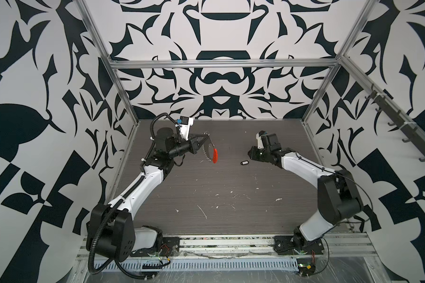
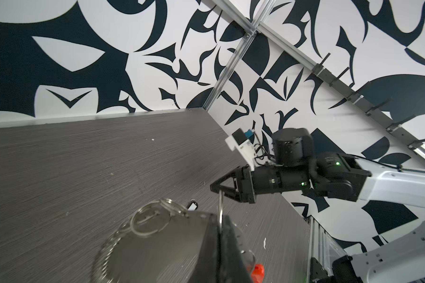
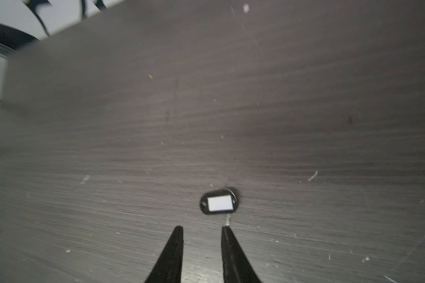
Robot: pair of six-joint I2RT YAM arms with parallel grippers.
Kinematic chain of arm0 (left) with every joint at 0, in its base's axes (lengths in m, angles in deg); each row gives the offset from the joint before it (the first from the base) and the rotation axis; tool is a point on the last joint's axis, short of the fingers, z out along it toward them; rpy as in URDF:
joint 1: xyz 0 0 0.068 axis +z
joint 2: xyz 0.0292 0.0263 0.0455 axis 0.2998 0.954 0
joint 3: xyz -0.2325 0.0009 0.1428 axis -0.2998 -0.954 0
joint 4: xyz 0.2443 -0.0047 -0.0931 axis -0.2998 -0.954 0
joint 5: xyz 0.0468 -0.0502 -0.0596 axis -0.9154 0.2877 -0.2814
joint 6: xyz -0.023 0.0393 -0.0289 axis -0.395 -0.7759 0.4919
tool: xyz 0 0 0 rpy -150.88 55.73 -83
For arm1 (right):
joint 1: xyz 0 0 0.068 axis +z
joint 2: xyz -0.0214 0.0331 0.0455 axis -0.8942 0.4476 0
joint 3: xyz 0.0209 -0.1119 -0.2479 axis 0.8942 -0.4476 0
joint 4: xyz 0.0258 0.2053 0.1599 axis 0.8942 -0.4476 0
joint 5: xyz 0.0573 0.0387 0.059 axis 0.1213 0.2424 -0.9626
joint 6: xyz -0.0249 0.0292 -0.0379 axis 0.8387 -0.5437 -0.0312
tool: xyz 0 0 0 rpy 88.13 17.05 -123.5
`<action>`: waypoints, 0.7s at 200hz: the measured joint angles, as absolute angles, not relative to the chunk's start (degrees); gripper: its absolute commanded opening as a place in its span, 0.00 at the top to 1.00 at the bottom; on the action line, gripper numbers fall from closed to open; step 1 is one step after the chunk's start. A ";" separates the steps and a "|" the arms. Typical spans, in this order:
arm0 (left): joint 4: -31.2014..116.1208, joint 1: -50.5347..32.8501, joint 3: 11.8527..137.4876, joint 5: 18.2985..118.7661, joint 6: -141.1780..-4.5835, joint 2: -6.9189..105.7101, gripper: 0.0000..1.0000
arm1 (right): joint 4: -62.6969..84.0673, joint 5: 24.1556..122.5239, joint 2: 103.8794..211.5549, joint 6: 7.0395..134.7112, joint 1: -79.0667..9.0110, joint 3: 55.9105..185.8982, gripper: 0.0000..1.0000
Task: Put the keys on the keyring
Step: 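Release the disc with the right gripper and move it over the black key tag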
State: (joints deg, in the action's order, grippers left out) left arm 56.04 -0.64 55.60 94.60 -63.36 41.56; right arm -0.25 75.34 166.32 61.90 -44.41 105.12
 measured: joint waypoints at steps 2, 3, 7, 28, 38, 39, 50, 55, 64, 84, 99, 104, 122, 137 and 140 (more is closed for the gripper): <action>55.89 -0.64 55.36 94.43 -63.36 41.27 1.00 | -0.43 75.36 166.97 62.07 -44.41 105.19 0.70; 55.87 -0.64 55.25 94.41 -63.36 41.16 1.00 | -0.51 75.34 167.21 62.14 -44.41 105.21 0.70; 55.87 -0.64 54.77 94.23 -63.36 40.72 1.00 | -0.97 75.23 168.24 62.38 -44.41 105.47 0.70; 56.22 -0.64 52.82 93.88 -62.92 38.87 1.00 | -3.60 74.79 174.49 64.63 -44.43 109.08 0.72; 56.41 -0.64 52.10 93.86 -62.68 38.47 1.00 | -4.56 74.62 177.07 65.92 -44.43 111.46 0.73; 56.46 -0.64 52.03 93.88 -62.66 38.43 1.00 | -4.69 74.57 177.40 66.07 -44.43 111.86 0.73; 56.48 -0.64 51.38 93.86 -62.42 38.34 1.00 | -5.41 74.55 179.32 67.14 -44.43 114.11 0.73; 56.48 -0.64 51.09 93.88 -62.31 38.34 1.00 | -5.56 74.51 179.89 67.65 -44.43 114.89 0.73; 56.35 -0.64 50.77 93.88 -62.18 38.34 1.00 | -5.74 74.46 180.46 68.41 -44.43 115.73 0.72; 56.74 -0.64 50.68 93.92 -61.72 38.34 1.00 | -6.35 74.49 180.33 69.83 -44.43 115.97 0.71; 57.77 -0.64 50.68 94.08 -61.11 38.65 1.00 | -6.85 74.62 180.09 70.77 -44.43 115.94 0.70; 58.14 -0.64 50.70 94.14 -60.84 38.87 1.00 | -6.87 74.64 180.06 71.03 -44.43 115.94 0.69; 58.77 -0.64 50.70 94.73 -60.08 39.72 1.00 | -6.96 74.90 179.82 72.30 -44.47 115.94 0.65; 59.23 -0.64 51.01 95.39 -59.55 40.94 1.00 | -7.07 74.73 179.85 72.91 -44.58 115.94 0.63; 59.26 -0.64 51.09 95.45 -59.44 41.21 1.00 | -7.12 74.64 179.85 73.07 -44.58 115.94 0.63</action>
State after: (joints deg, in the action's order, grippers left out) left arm 59.26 -0.64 51.09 95.45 -59.44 41.21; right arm -7.12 74.64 179.85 73.07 -44.58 115.94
